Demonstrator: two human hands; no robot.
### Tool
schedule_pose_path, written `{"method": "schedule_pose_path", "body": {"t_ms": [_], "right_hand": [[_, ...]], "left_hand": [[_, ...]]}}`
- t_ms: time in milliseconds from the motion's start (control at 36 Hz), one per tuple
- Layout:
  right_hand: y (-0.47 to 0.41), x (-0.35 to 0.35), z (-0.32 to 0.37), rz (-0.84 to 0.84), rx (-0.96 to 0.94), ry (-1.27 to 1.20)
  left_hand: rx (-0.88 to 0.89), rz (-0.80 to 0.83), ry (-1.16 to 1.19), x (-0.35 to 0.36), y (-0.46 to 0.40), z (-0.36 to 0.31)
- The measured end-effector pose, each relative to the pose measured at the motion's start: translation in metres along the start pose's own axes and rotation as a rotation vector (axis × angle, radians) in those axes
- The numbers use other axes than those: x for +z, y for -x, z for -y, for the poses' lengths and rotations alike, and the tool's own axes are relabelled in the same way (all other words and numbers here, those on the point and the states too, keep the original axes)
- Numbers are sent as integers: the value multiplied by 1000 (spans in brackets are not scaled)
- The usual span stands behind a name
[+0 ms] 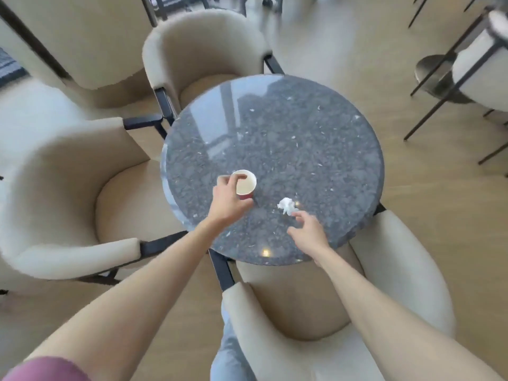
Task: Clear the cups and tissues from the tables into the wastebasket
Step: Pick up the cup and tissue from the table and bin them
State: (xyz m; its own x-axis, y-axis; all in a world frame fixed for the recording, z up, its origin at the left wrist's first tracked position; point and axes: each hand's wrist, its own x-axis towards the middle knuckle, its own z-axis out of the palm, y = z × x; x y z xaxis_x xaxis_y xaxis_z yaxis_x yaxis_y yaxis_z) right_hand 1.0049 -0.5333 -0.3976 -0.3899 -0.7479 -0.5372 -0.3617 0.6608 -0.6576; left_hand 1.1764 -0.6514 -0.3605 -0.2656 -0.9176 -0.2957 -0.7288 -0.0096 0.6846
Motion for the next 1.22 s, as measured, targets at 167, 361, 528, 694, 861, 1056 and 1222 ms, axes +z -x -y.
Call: {"method": "schedule_pose_path", "body": {"t_ms": [167,361,528,694,861,1056,1222], "right_hand": [[-16,16,22,-19,-54,218],[-48,29,49,-110,-57,476],[-40,58,19,11,22,623],[-9,75,-1,87,131,483],[-3,52,52,108,105,129],[54,54,123,134,-174,-48],[152,127,115,437,-332,-24]], "left_hand": [[154,131,-258,-4,-56,-1],[242,348,-484,12,-89,9],[234,297,-455,17,-73,42],[131,259,-268,0,-47,58],[15,107,-83,-32,-6,54],[-166,-88,47,-84,103,57],[-339,-332,217,-102,272,109]]}}
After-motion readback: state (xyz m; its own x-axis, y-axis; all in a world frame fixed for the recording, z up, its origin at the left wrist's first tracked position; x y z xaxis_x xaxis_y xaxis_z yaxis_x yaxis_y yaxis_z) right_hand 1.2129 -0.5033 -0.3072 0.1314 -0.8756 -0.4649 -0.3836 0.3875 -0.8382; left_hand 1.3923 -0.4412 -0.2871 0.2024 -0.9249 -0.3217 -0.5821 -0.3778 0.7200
